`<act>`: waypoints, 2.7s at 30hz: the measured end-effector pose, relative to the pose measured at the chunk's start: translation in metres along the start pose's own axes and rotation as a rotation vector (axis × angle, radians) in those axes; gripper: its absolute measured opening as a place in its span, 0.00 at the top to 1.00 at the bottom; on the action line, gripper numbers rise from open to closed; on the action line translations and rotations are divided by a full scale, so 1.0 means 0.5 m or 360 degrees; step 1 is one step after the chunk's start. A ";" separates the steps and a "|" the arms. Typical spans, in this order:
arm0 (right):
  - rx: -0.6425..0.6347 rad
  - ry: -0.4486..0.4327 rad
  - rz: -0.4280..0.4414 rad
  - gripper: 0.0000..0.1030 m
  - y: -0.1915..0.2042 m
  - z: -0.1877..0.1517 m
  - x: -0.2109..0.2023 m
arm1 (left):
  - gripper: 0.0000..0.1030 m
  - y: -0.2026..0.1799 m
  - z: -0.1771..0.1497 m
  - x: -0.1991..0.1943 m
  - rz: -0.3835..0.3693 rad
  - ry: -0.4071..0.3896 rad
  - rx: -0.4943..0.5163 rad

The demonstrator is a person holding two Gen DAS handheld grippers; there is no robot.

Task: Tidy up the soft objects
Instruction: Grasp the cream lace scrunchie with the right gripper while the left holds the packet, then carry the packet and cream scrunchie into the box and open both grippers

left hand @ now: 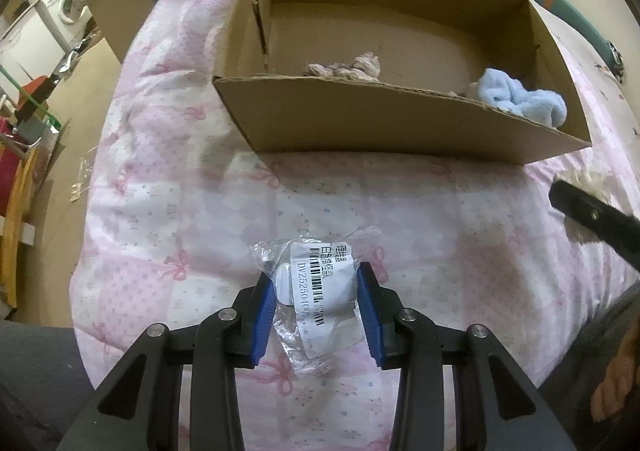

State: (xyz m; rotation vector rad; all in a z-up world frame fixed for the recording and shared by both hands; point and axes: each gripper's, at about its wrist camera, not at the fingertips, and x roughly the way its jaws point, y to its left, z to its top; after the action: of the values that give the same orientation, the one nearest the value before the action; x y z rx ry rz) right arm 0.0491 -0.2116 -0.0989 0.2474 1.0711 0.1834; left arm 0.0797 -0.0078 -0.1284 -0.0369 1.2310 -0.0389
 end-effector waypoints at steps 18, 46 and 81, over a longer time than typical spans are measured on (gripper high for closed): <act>-0.0229 0.0026 0.0299 0.74 0.089 -0.027 -0.004 | 0.66 -0.003 -0.006 -0.035 0.0117 -0.0130 0.0010; -0.0174 -0.0300 0.0258 0.74 0.051 0.123 -0.029 | 0.66 -0.021 0.245 -0.149 0.0163 -0.0505 0.0081; -0.0053 -0.0153 0.0202 0.74 0.024 0.136 0.040 | 0.64 -0.045 0.262 -0.032 0.0155 -0.0269 0.0013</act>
State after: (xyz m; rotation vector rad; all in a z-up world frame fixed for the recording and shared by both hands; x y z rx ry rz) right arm 0.1184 -0.2024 -0.0813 0.2916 0.9565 0.3004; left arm 0.1978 -0.0285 -0.0685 0.0263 1.0622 0.0434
